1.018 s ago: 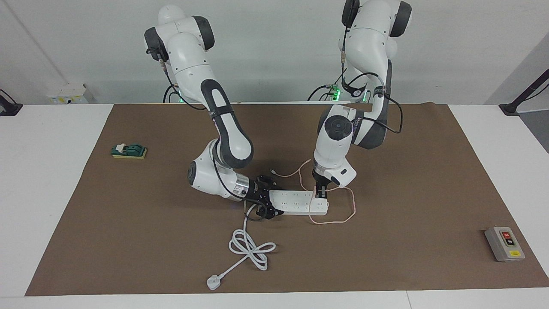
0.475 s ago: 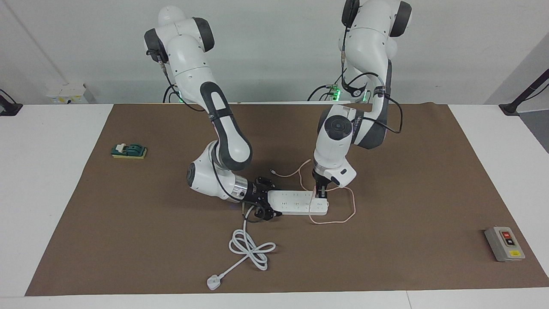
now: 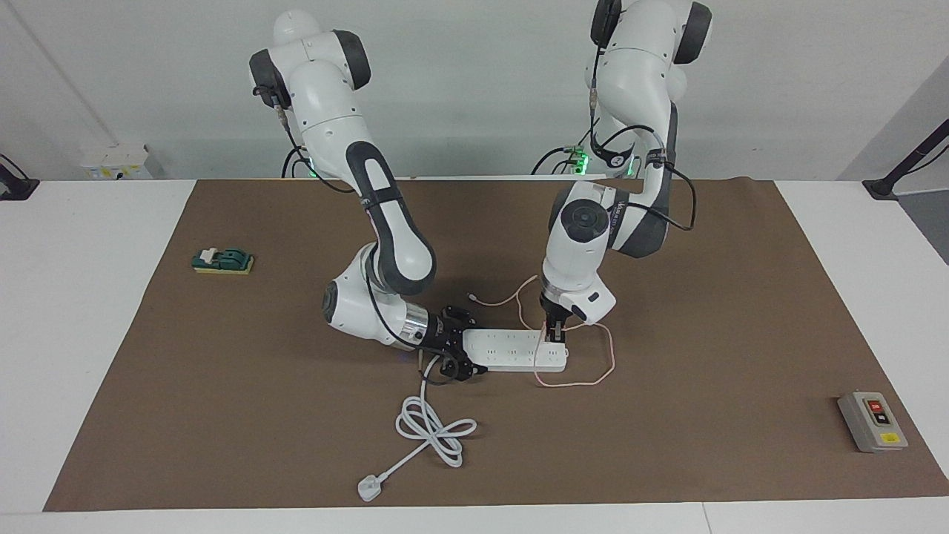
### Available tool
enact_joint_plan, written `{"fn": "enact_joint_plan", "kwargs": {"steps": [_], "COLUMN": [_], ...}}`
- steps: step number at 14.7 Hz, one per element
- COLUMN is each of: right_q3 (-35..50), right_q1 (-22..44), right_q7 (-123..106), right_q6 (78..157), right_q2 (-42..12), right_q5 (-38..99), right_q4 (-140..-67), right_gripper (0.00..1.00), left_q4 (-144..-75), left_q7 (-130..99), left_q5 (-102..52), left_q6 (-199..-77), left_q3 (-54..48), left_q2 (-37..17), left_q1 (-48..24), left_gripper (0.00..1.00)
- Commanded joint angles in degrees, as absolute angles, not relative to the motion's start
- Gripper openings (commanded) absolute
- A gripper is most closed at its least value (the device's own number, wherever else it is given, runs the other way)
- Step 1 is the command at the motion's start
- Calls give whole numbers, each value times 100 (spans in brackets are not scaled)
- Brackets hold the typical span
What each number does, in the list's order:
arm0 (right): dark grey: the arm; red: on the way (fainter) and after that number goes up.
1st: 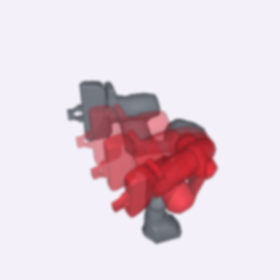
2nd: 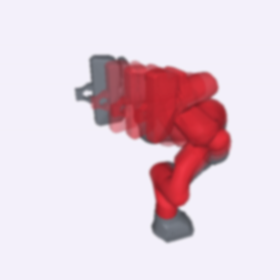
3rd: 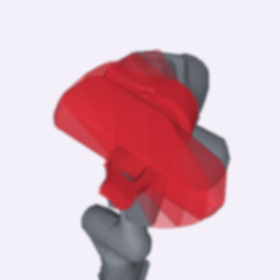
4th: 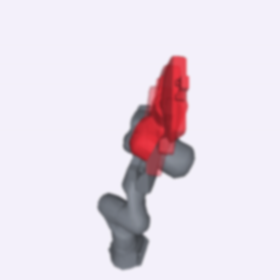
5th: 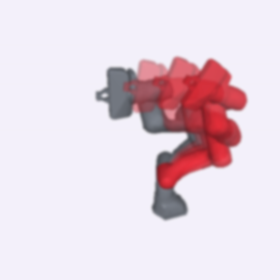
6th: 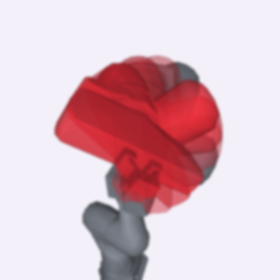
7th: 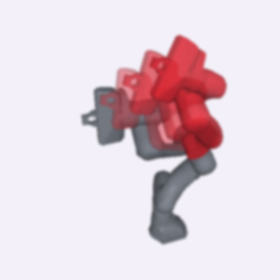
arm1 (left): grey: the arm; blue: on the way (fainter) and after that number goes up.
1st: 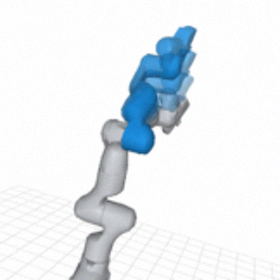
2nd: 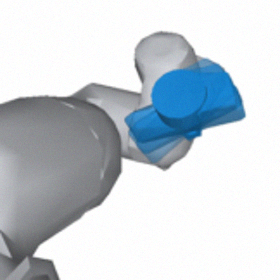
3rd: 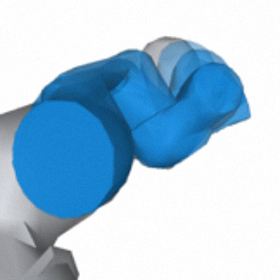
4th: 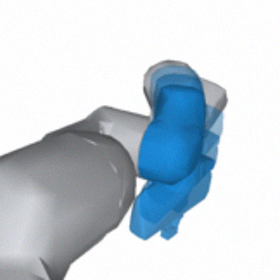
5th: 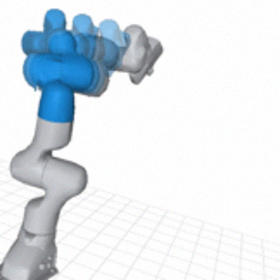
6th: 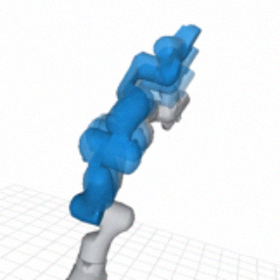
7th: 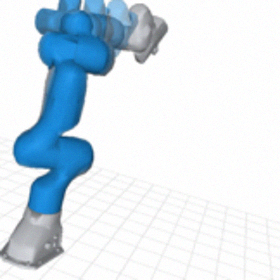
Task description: Unplug charger and place it aside
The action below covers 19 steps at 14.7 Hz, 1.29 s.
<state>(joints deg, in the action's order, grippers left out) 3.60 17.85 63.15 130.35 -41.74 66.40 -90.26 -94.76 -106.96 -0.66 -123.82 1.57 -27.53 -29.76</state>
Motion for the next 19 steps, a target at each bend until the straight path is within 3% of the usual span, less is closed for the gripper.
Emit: {"fn": "enact_joint_plan", "kwargs": {"steps": [1,4,13,18,19], "right_q3": [387,387,387,387,387], "right_q1": [1731,1731,1723,1749,1749], "right_q7": [5915,5915,5897,5932,5967], "right_q6": [13069,13069,13078,13078,13078], "right_q2": [-4166,-4166,-4166,-4166,-4166], "right_q5": [6680,6680,6680,6680,6680], "right_q4": [-9097,-9097,-9097,-9097,-9097], "right_gripper": [0,0,0,0,30], "left_q4": [-9580,-9475,-9343,-9308,-9316], "left_q7": [-10538,-10494,-10161,-8276,-7618], "left_q5": [-44,105,97,105,105], "left_q6": [-12340,-12060,-11224,-11197,-11223], "left_q3": [237,246,255,281,273], "left_q2": [-2681,-2655,-1828,-1653,-1652], "left_q1": [-3041,-3050,-3032,-2690,-2524], "left_gripper": [0,0,0,0,0]}}
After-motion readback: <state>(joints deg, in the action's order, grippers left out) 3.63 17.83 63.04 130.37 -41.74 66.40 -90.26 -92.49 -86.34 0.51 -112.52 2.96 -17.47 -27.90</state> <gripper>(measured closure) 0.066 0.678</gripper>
